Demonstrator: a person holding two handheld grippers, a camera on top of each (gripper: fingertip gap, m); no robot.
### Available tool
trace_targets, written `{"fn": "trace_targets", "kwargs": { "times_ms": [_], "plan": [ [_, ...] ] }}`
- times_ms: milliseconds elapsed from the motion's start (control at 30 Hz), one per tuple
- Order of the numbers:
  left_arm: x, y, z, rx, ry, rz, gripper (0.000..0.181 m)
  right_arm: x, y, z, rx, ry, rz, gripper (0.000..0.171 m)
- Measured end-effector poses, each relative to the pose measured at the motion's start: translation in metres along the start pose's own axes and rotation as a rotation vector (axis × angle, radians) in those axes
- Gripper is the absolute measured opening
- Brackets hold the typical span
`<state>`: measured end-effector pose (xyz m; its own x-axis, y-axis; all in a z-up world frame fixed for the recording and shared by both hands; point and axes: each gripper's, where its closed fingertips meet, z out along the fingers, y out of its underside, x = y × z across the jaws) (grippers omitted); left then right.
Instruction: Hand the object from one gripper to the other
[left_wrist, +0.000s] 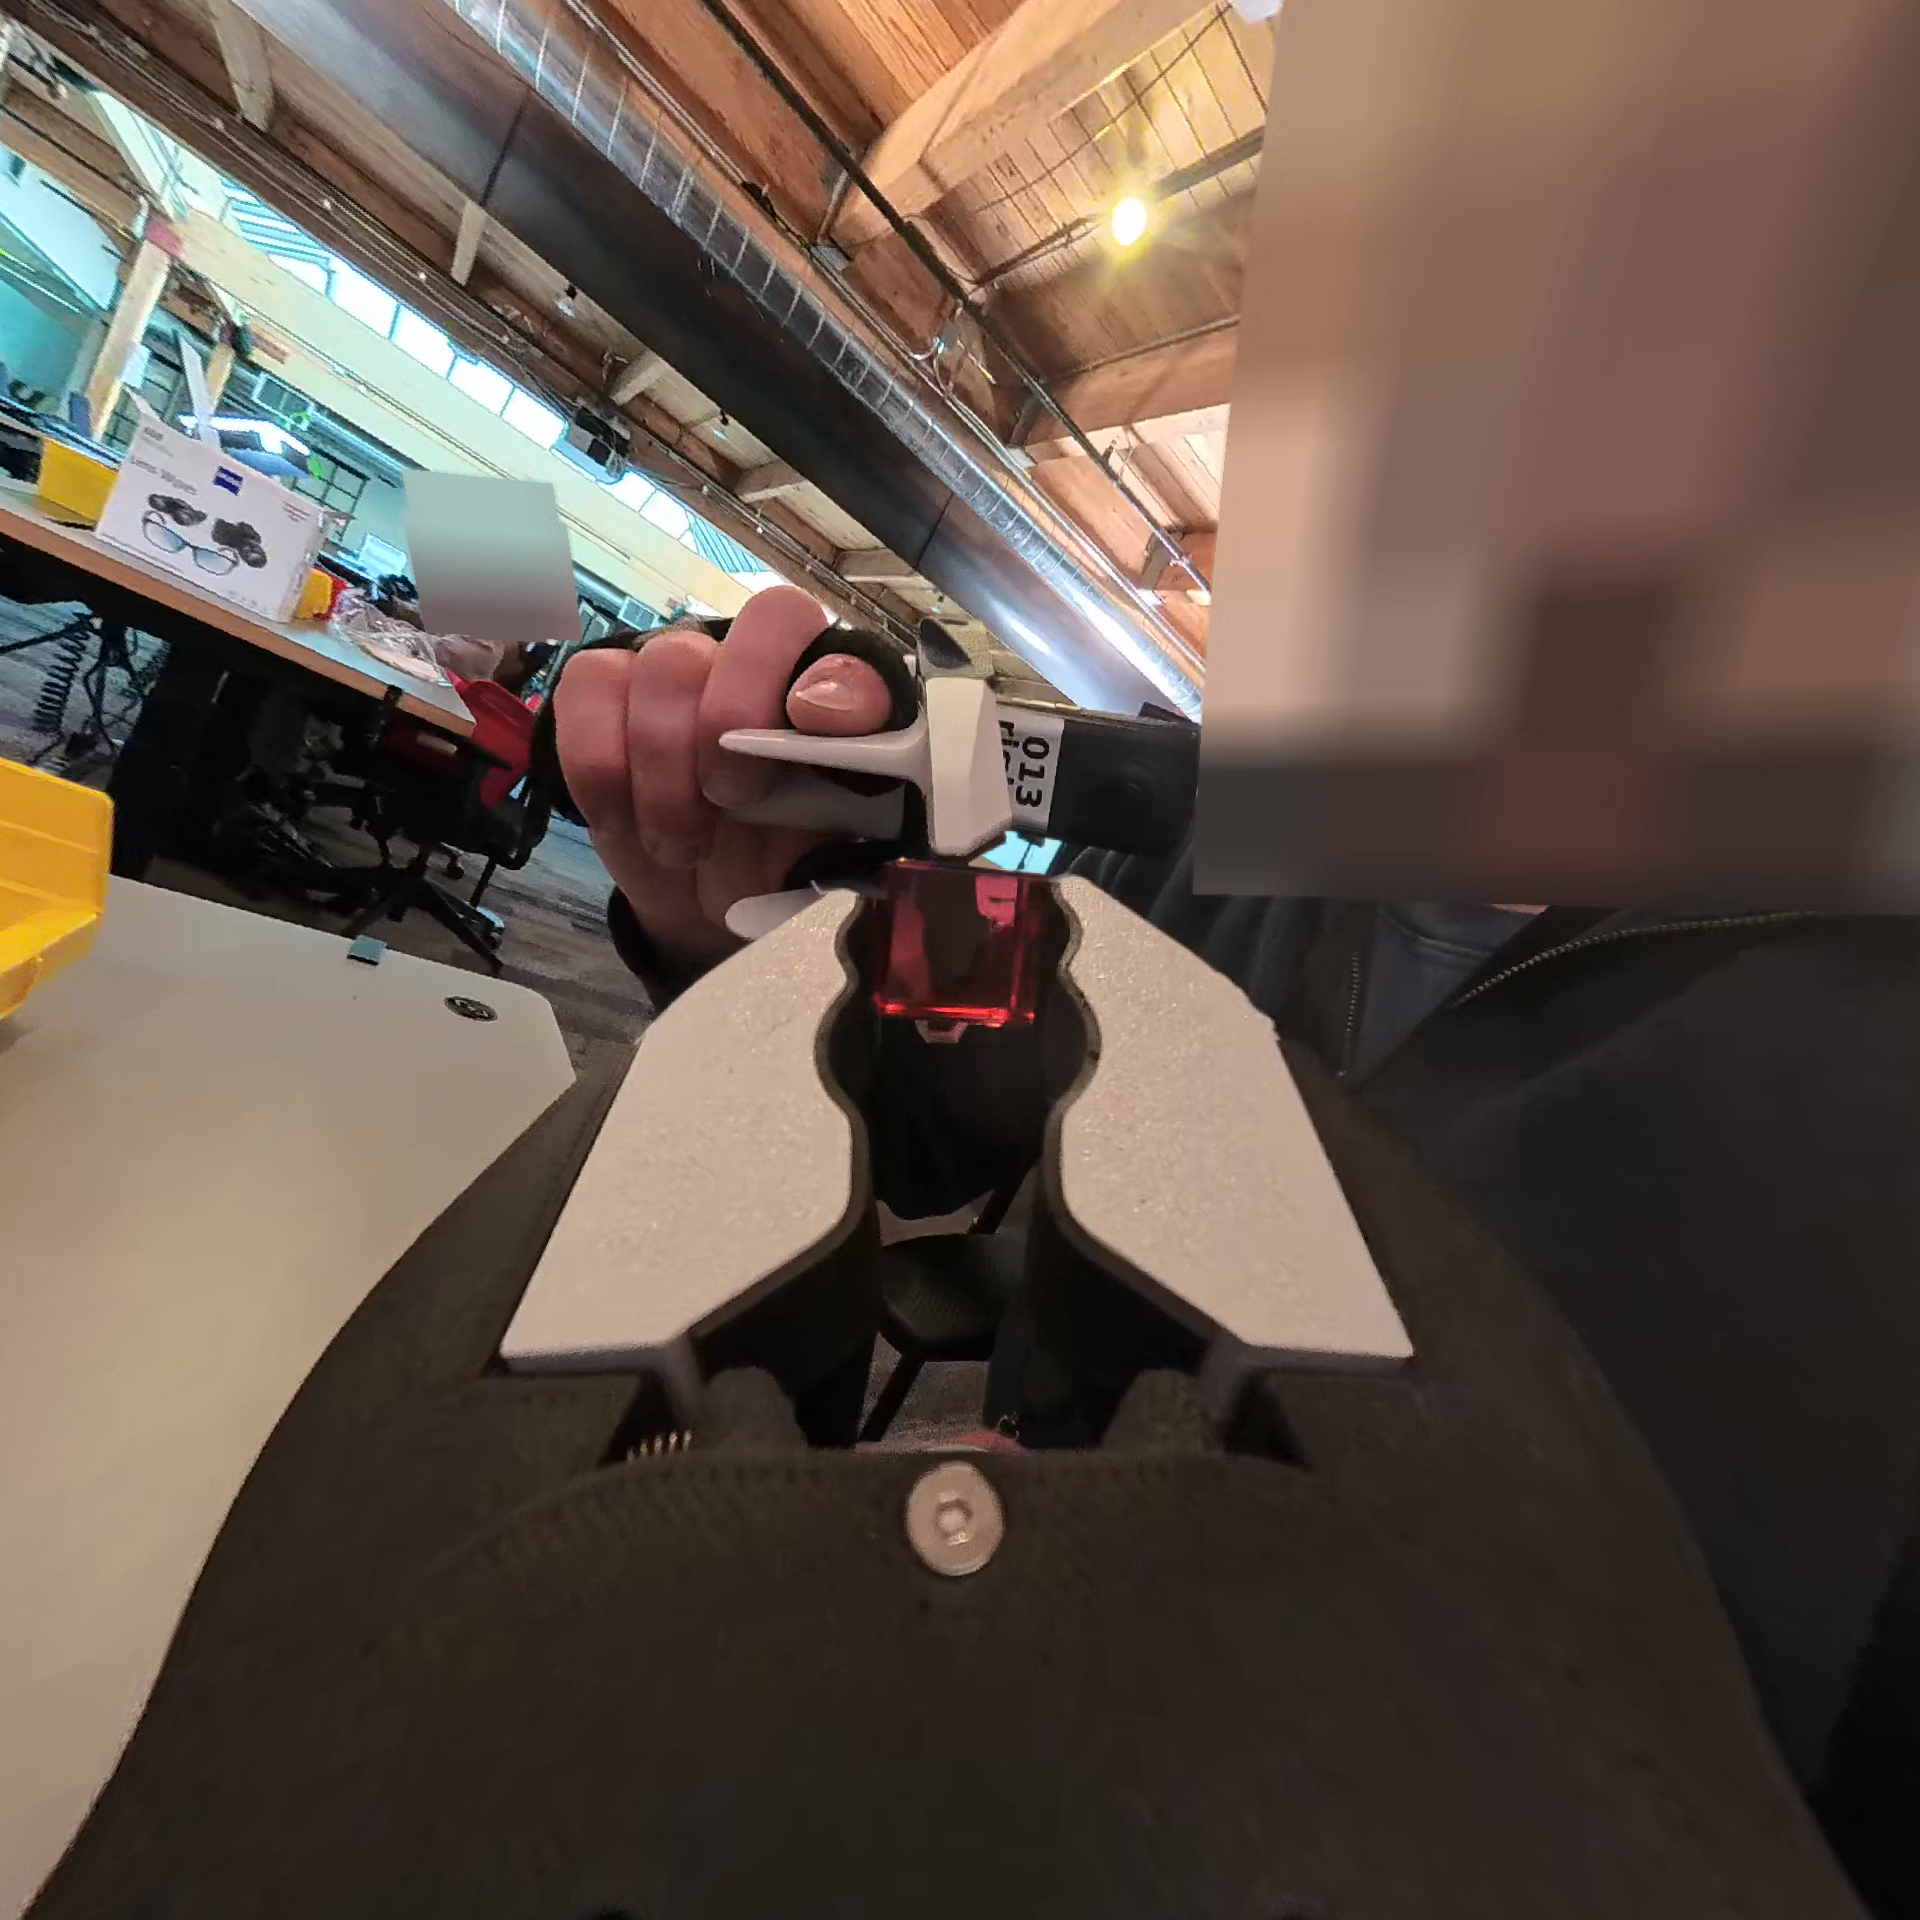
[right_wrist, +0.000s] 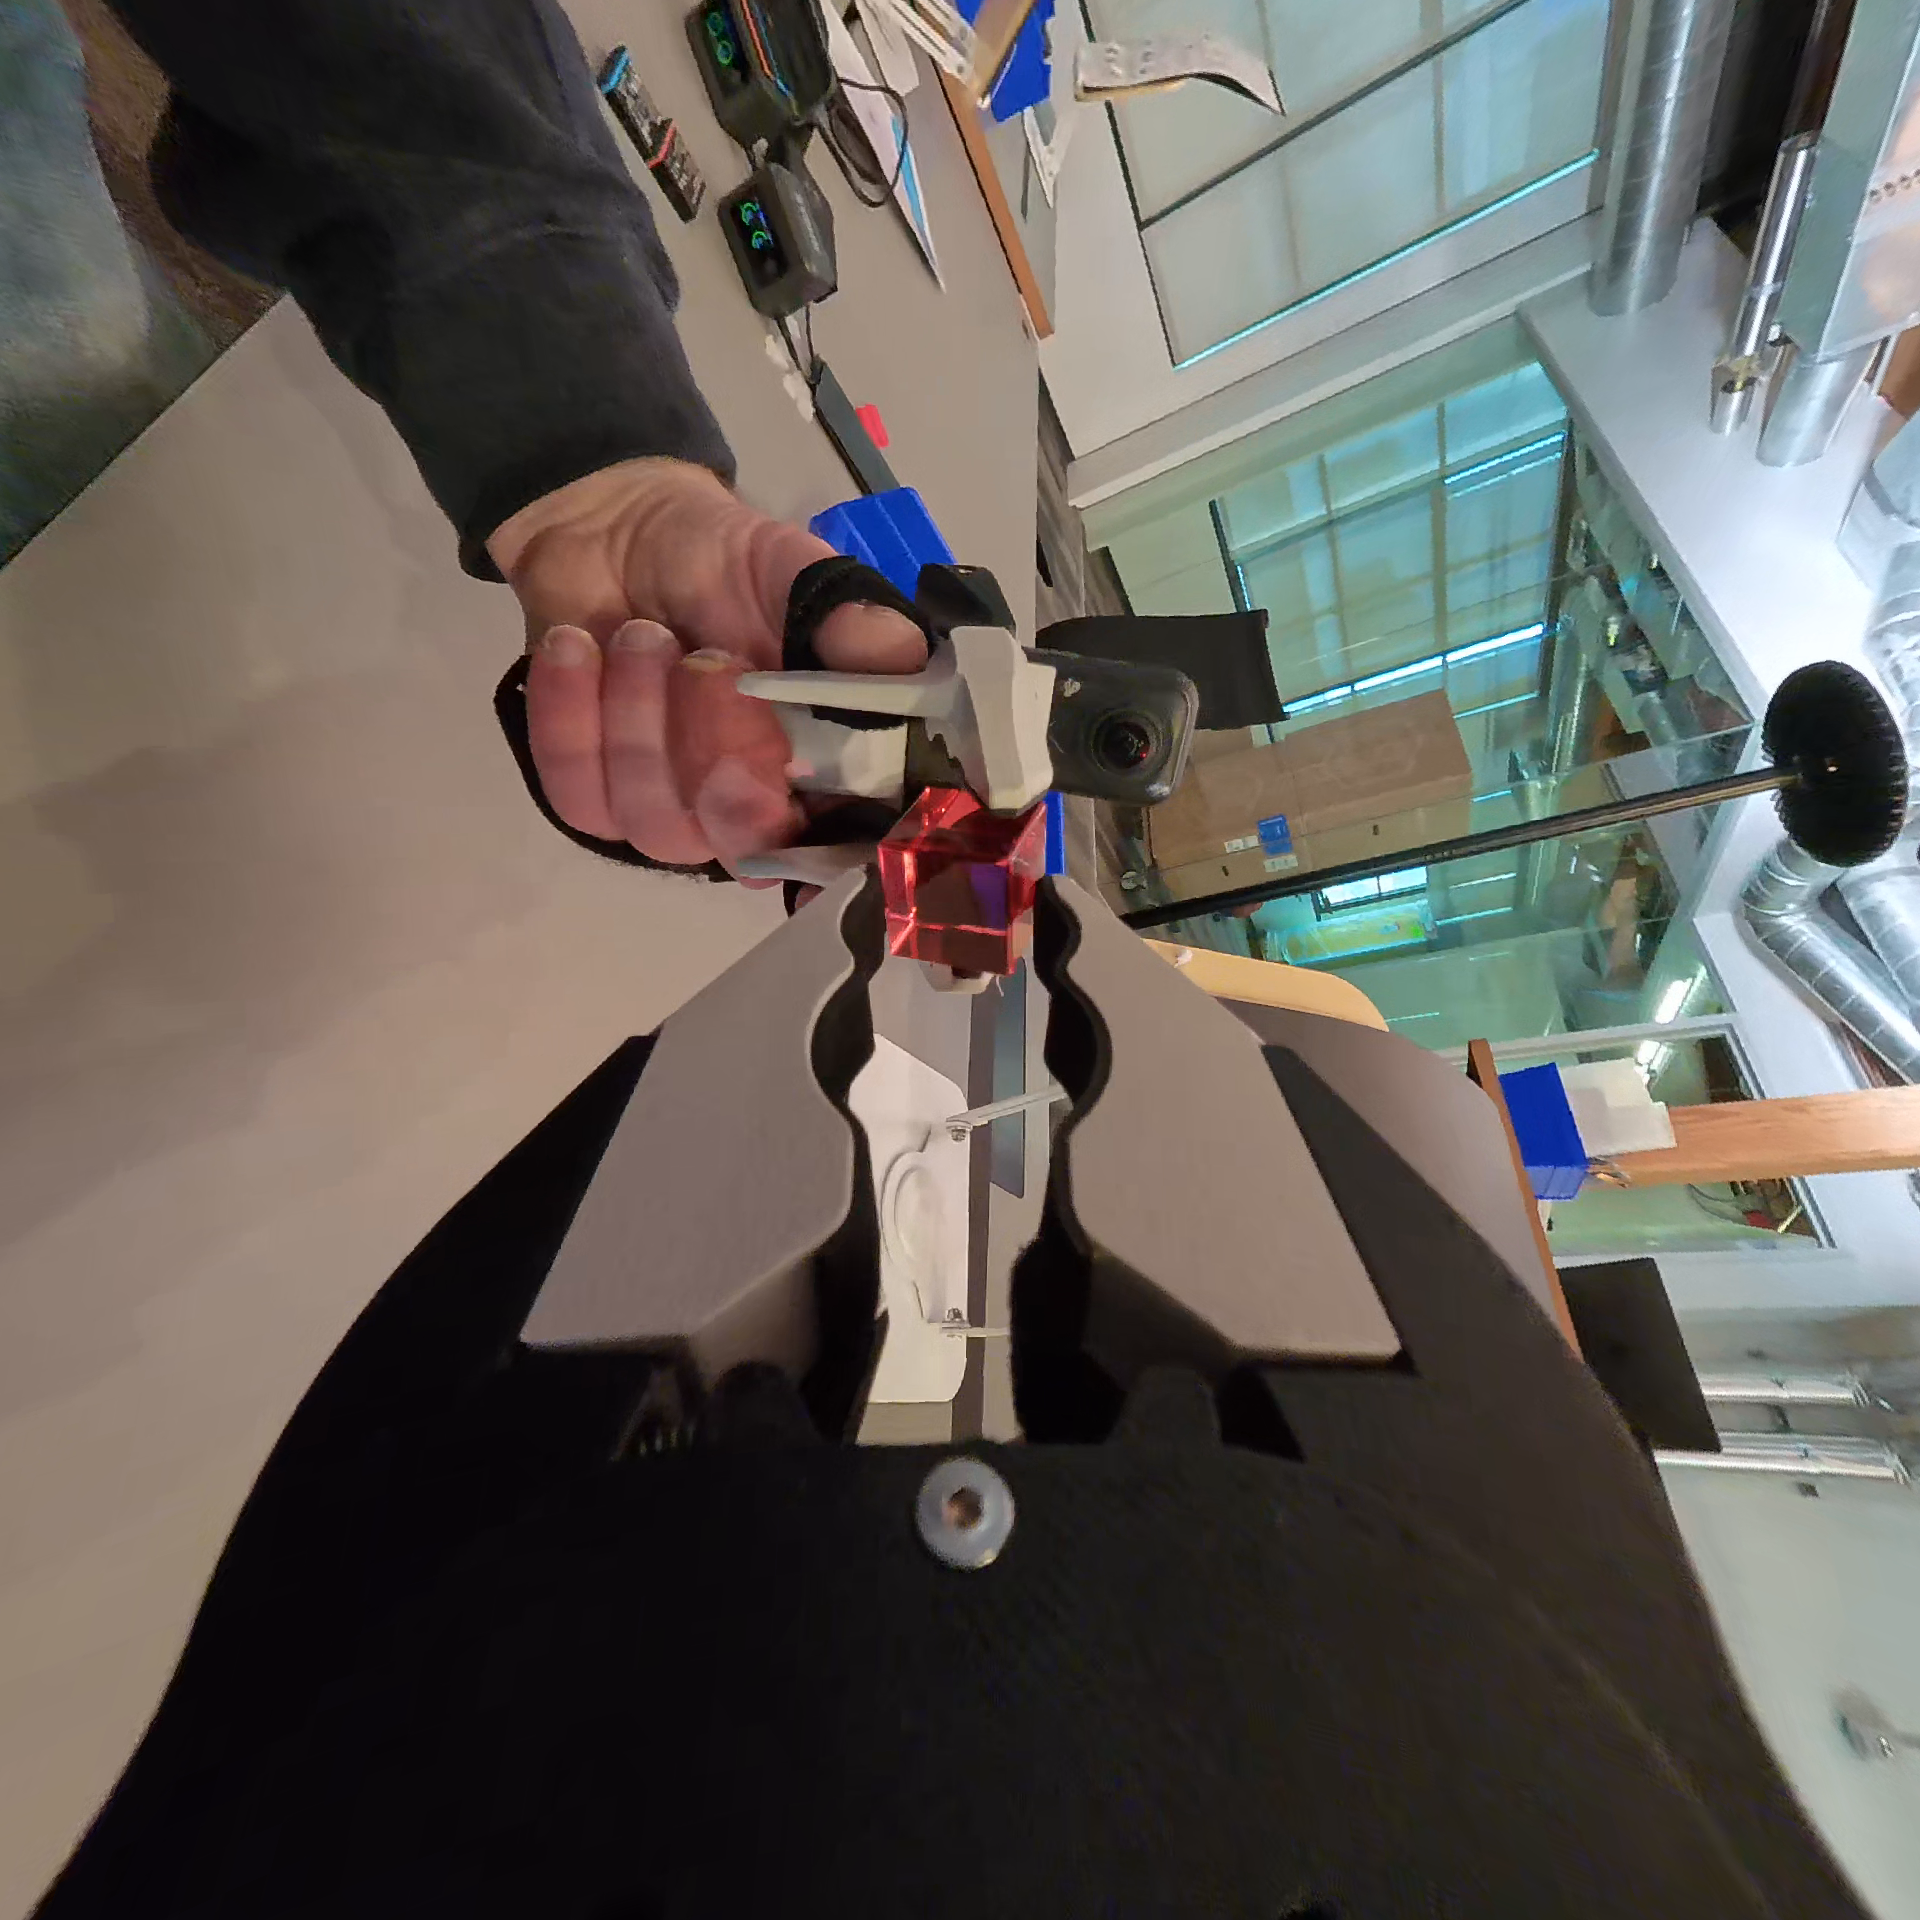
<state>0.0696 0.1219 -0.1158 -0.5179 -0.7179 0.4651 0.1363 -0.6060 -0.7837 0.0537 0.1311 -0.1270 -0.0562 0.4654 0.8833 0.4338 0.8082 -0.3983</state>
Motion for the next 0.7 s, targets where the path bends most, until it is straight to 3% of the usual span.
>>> {"fn": "trace_targets", "kwargs": {
  "times_ms": [233,433,533,700],
  "plan": [
    [-0.01,-0.005,-0.004,0.01,-0.104,0.06,0.028,0.002,0.008,0.0,0.022,-0.039,0.238,0.025],
    [-0.027,-0.012,-0.015,-0.101,-0.476,0.431,0.032,0.001,0.021,-0.001,0.062,-0.154,0.578,0.024],
    [-0.023,-0.012,-0.017,-0.247,-0.597,0.665,0.035,0.002,0.022,-0.005,0.112,-0.25,0.728,0.025],
    [-0.032,-0.002,-0.016,-0.71,-0.804,1.181,0.056,0.007,0.025,-0.012,0.206,-0.447,0.999,0.025]
  ]
}}
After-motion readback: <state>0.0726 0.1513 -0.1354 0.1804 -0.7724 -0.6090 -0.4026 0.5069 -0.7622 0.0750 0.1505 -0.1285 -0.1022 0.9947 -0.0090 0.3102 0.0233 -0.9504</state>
